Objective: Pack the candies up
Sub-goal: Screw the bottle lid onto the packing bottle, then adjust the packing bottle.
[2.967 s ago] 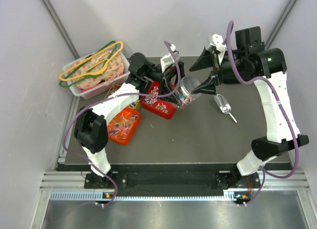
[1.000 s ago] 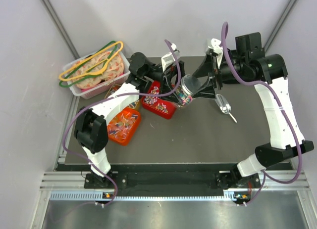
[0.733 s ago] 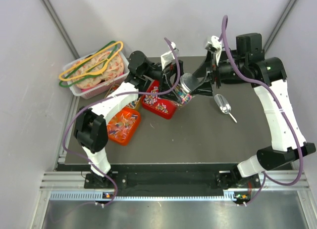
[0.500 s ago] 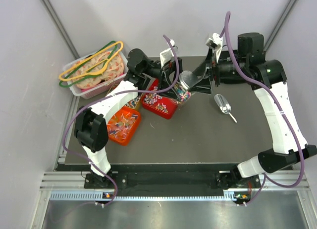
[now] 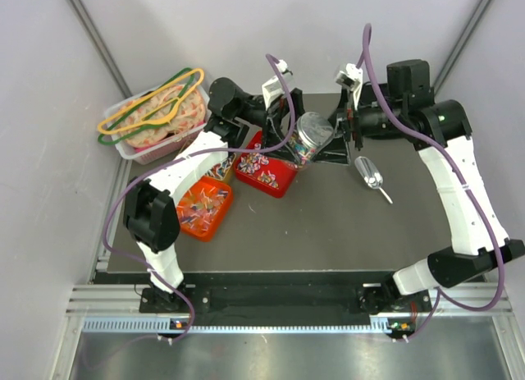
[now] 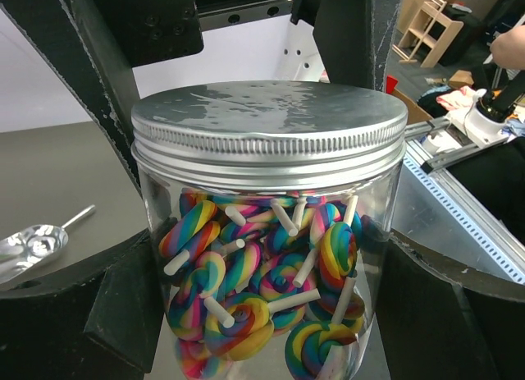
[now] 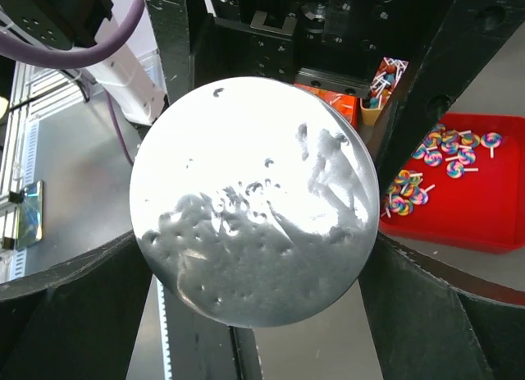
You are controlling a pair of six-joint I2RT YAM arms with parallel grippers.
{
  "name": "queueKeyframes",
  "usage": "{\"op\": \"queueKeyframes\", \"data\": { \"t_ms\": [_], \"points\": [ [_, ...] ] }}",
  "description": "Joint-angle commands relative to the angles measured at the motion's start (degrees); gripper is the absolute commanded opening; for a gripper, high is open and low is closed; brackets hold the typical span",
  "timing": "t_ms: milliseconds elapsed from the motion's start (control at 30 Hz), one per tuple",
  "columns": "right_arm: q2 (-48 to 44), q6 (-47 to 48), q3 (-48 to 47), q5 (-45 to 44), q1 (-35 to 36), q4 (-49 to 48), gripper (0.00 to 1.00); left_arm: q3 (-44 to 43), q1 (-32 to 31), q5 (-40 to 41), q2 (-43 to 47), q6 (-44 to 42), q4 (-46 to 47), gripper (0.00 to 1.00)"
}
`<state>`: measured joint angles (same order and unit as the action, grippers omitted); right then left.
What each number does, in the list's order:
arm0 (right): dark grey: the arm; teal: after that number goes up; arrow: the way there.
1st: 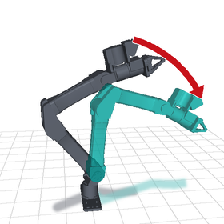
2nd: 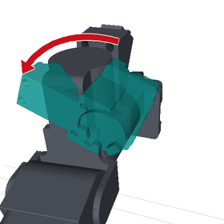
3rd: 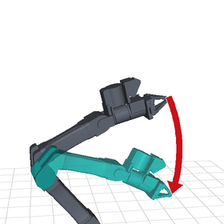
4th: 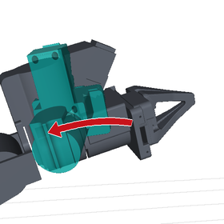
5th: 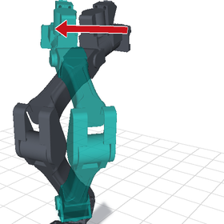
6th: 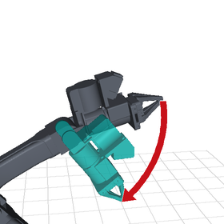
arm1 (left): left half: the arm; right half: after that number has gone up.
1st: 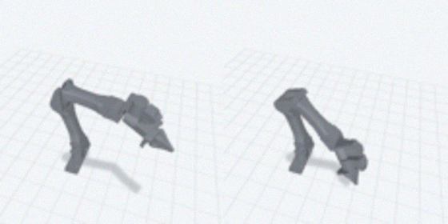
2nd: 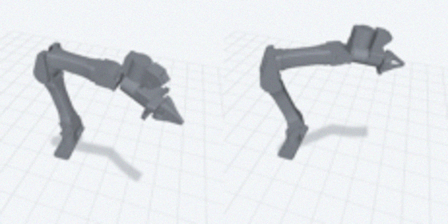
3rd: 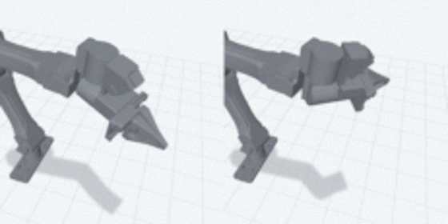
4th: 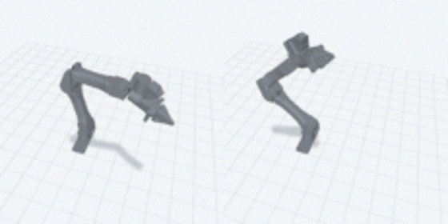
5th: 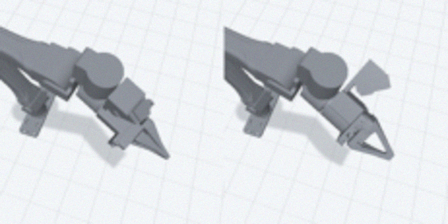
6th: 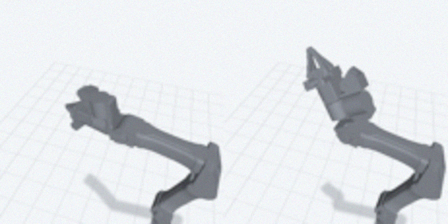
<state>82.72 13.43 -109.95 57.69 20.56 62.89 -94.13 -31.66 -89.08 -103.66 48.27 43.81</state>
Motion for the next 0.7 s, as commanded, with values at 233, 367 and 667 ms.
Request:
{"op": "queueKeyframes", "data": {
  "t_ms": [233,367,667],
  "points": [
    [2.18,-0.95,-2.63,3.39,2.73,-1.37,0.99,-1.24,-0.24,-6.9,2.05,-1.34,4.18,0.01],
    [3.76,-0.6,-4.57,2.08,4.49,-1.11,0.99,-0.01,-0.24,-6.81,2.05,-1.34,4.53,0.01],
    [5.09,-1.3,-6.85,2.87,5.72,-2.16,0.99,1.31,-0.25,-6.9,2.14,-1.16,5.32,0.01]
  ]
}}
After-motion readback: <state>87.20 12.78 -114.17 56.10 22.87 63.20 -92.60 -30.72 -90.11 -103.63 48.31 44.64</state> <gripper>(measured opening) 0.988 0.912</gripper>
